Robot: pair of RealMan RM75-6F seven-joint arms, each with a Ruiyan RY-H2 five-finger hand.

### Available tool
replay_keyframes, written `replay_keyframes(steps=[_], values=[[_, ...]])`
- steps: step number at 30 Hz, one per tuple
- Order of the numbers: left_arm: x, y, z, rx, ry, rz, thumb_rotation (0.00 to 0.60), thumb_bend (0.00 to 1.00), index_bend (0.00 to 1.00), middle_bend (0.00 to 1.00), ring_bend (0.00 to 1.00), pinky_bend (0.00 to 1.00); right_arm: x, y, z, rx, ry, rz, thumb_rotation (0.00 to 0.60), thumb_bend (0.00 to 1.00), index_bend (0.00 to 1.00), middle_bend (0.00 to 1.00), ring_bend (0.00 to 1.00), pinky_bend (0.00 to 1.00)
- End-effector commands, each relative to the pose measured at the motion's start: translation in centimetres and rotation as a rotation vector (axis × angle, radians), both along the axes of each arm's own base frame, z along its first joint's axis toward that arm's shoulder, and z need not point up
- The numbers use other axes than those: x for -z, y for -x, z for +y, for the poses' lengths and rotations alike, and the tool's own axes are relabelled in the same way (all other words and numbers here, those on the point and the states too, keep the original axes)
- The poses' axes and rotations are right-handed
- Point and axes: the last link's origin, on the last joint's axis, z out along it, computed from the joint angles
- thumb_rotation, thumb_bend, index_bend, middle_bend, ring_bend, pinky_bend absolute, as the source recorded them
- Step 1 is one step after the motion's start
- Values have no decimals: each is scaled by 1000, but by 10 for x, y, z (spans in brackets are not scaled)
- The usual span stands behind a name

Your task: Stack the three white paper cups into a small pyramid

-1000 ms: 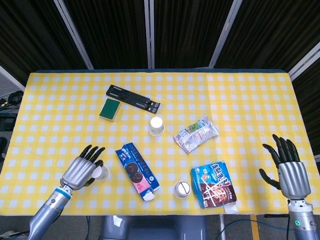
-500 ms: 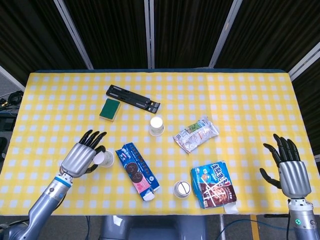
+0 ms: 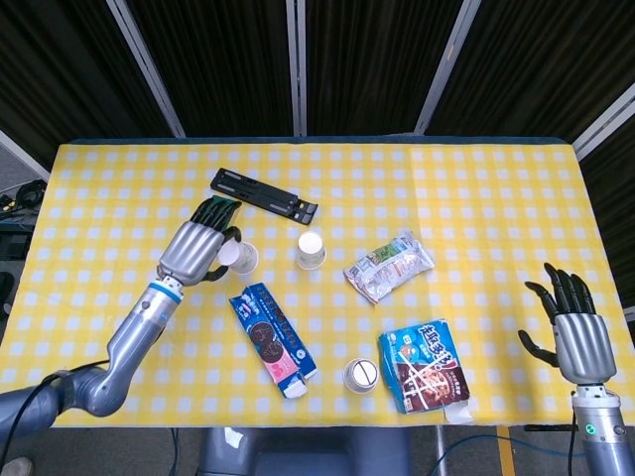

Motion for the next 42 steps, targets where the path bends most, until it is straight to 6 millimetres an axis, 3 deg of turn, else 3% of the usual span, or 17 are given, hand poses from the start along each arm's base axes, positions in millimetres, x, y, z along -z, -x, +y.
replay_keyframes(steps=[1, 13, 22, 31, 34, 39, 42], values=[[15, -19, 23, -5, 12, -11, 600, 293, 468, 0, 0, 0, 0, 2, -2, 9, 4, 3, 600, 148, 240, 0, 0, 49], [70, -39, 58, -31, 59, 83, 600, 293, 476, 0, 0, 0, -8, 14, -9, 56, 36, -10, 600, 148, 240, 0, 0, 49], [89, -53, 60, -19, 83, 63, 600, 293, 468, 0, 0, 0, -8, 18, -12, 66, 34, -12, 600, 148, 241, 0, 0, 49], [94, -56, 58, 1, 96, 76, 600, 291, 413, 0, 0, 0, -6, 17, -12, 68, 31, -11, 600, 148, 241, 0, 0, 49], [96, -54, 57, 5, 107, 89, 600, 285, 315, 0, 0, 0, -6, 18, -12, 70, 30, -10, 600, 148, 241, 0, 0, 49], [95, -51, 53, 8, 110, 93, 600, 267, 61, 0, 0, 0, -5, 17, -12, 68, 28, -8, 600, 147, 240, 0, 0, 49], [91, -49, 51, 8, 103, 84, 600, 264, 0, 0, 0, 0, -4, 16, -11, 64, 25, -8, 600, 148, 240, 0, 0, 49]])
